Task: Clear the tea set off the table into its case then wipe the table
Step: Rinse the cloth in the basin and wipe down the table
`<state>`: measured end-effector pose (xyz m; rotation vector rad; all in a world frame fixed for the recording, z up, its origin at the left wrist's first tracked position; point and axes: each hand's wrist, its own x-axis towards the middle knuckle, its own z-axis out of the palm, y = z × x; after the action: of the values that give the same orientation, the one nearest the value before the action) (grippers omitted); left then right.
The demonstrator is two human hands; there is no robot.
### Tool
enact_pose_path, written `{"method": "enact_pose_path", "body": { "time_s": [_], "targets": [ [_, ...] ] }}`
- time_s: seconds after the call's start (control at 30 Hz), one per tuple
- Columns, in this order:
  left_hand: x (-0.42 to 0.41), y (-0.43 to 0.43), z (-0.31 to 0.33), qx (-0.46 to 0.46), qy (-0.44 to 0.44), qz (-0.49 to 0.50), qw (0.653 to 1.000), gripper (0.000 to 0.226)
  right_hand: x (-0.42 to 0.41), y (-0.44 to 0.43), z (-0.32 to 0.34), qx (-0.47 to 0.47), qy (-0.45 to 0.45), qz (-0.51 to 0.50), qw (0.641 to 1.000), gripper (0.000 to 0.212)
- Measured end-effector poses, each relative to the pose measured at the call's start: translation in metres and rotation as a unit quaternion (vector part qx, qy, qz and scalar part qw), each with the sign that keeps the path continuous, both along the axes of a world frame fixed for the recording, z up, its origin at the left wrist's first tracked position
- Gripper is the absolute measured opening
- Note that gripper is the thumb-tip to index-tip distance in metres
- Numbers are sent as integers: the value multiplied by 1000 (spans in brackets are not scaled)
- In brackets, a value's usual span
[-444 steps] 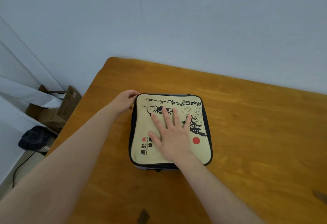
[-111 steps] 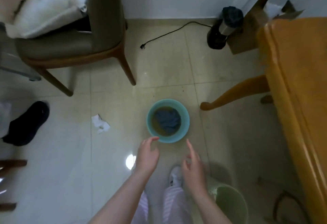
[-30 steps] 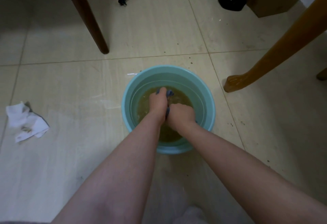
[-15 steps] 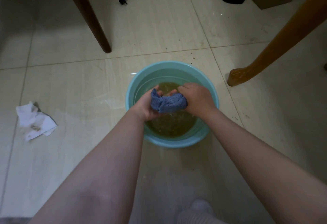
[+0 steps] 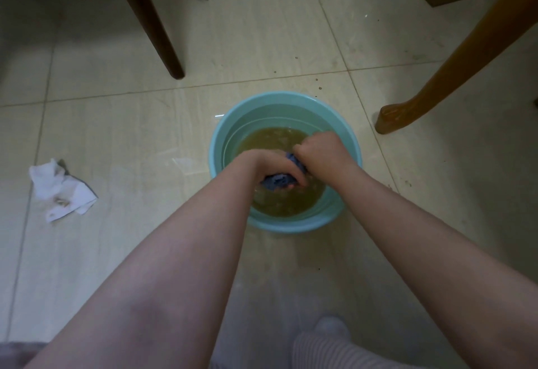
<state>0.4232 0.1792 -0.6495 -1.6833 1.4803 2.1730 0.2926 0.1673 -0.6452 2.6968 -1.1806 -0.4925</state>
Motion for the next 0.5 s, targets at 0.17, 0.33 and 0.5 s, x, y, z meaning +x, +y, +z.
{"method": "enact_pose_path", "body": {
  "time_s": [0.17, 0.33, 0.5],
  "targets": [
    [-20, 1, -7, -306, -299, -68, 901, 14, 11, 2, -4, 21, 22, -149, 988, 21],
    [-18, 4, -11, -434, -360, -130, 816, 12, 6, 4, -6, 129, -99, -242, 957, 21],
    [-11, -2, -10, -487, -378, -168, 769, 13, 8, 4, -12, 199, -218, -323, 899, 23]
  ]
}}
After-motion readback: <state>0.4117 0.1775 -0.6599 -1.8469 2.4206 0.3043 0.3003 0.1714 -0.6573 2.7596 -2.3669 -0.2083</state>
